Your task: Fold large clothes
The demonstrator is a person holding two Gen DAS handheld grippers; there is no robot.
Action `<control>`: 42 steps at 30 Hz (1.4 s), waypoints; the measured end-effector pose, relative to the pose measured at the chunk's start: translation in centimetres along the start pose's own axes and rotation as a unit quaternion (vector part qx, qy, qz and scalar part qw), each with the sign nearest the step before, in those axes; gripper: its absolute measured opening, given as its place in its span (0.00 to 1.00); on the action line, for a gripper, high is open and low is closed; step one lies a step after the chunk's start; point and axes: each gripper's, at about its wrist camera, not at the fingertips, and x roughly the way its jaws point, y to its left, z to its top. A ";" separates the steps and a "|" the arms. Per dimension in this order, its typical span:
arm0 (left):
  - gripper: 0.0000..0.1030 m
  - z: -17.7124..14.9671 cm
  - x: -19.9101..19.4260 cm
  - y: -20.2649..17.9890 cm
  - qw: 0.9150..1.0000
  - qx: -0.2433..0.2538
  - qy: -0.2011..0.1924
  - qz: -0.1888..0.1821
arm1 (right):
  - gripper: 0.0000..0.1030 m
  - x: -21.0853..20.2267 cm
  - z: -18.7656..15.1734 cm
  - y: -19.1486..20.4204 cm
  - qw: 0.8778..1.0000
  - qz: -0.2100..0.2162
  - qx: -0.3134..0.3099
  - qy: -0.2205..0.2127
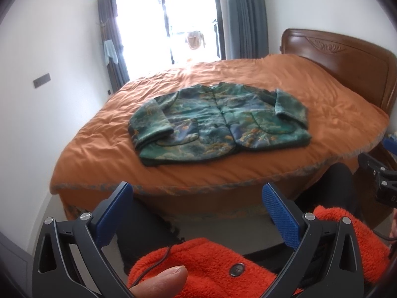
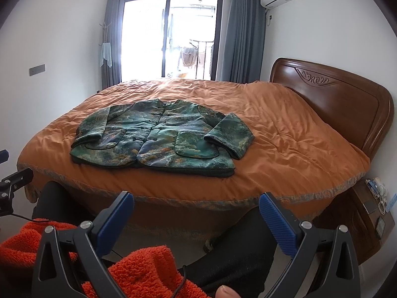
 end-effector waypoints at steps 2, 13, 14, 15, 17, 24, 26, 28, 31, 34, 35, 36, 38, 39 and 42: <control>1.00 0.0 0.0 0.0 1.000 0.000 -0.001 0.000 | 1.00 0.0 0.0 0.0 1.000 0.000 0.000 0.000; 1.00 -0.3 0.1 0.1 1.000 0.000 0.001 0.001 | 1.00 0.0 -0.1 -0.1 1.000 0.001 -0.001 0.000; 1.00 -0.3 0.2 0.2 1.000 0.001 0.003 0.001 | 1.00 0.0 -0.1 -0.1 1.000 0.001 -0.001 0.000; 1.00 -0.4 0.2 0.2 1.000 0.001 0.004 0.002 | 1.00 0.0 0.0 -0.1 1.000 0.001 -0.001 0.000; 1.00 -0.4 0.2 0.2 1.000 0.004 0.005 0.003 | 1.00 0.0 0.0 -0.1 1.000 0.001 0.000 0.000; 1.00 -0.6 0.2 0.2 1.000 0.004 0.005 0.007 | 1.00 0.1 -0.1 -0.1 1.000 0.000 0.001 0.001; 1.00 -0.6 0.2 0.2 1.000 0.004 0.005 0.008 | 1.00 0.1 -0.2 -0.1 1.000 0.000 -0.002 0.000; 1.00 -0.6 0.2 0.2 1.000 0.005 0.005 0.008 | 1.00 0.1 -0.3 0.0 1.000 0.000 -0.006 0.000; 1.00 -0.6 0.2 0.3 1.000 0.005 0.005 0.008 | 1.00 0.2 -0.3 0.0 1.000 0.001 -0.007 0.001; 1.00 -0.6 0.2 0.3 1.000 0.006 0.005 0.009 | 1.00 0.2 -0.2 0.1 1.000 0.000 -0.008 0.002; 1.00 -0.6 0.2 0.3 1.000 0.006 0.005 0.009 | 1.00 0.2 -0.2 0.1 1.000 0.000 -0.007 0.002; 1.00 -0.6 0.2 0.5 1.000 0.006 0.005 0.010 | 1.00 0.2 -0.2 0.1 1.000 0.000 -0.007 0.003; 1.00 -0.6 0.2 0.5 1.000 0.006 0.005 0.010 | 1.00 0.2 -0.1 0.2 1.000 0.000 -0.008 0.002; 1.00 -0.6 0.2 0.6 1.000 0.006 0.005 0.010 | 1.00 0.1 -0.2 0.1 1.000 0.000 -0.008 0.002; 1.00 -0.6 0.2 0.5 1.000 0.007 0.006 0.011 | 1.00 0.2 -0.2 0.1 1.000 0.000 -0.009 0.002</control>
